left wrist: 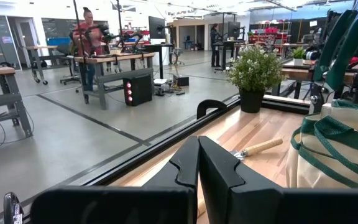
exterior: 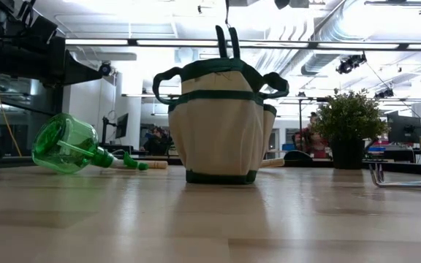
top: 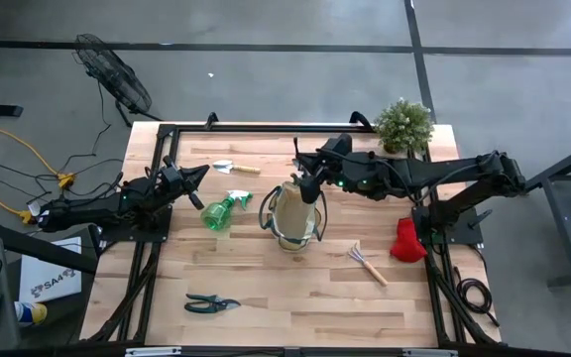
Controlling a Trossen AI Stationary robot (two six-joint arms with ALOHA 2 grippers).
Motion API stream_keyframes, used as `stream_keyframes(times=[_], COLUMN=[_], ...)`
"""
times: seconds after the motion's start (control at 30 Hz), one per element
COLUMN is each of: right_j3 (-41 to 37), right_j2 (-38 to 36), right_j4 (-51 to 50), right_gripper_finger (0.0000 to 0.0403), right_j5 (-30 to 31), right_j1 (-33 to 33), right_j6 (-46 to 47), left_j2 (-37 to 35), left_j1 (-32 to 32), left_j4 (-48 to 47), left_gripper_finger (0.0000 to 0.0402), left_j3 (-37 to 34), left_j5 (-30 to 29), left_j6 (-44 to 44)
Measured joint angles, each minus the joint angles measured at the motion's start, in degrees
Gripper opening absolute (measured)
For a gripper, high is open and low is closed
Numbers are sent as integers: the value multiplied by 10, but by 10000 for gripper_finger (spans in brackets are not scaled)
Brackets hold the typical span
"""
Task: Pick & Place Garden tools in Gardening bag
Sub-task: Put the green shears into the white gardening bag
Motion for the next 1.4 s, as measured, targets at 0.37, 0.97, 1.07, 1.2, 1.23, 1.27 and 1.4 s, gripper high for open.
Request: stream_keyframes(times=[0.37, 0.97, 1.07, 1.2, 1.23, 1.27, 1.4], right_j3=[0, 0, -1, -1, -1, -1, -1], right_j2=[3, 4, 4, 4, 4, 4, 4], right_j4=[2, -28, -32, -33, -36, -40, -48], right_gripper_finger=[3, 3, 3, 3, 3, 3, 3], right_j5=[-41, -152, -172, -229, -240, -247, -264], right_j1=[-25, -69, -80, -95, -99, -101, -113], right_j6=[64, 140, 143, 132, 129, 129, 149], left_j2=[0, 0, 0, 0, 0, 0, 0], left_j1=[0, 0, 0, 0, 0, 0, 0], left_j4=[0, 0, 0, 0, 0, 0, 0], left_gripper_finger=[6, 6, 6, 6, 6, 6, 6], left_j3=[0, 0, 0, 0, 0, 0, 0], left_j5=[0, 0, 0, 0, 0, 0, 0], left_j6=[0, 0, 0, 0, 0, 0, 0])
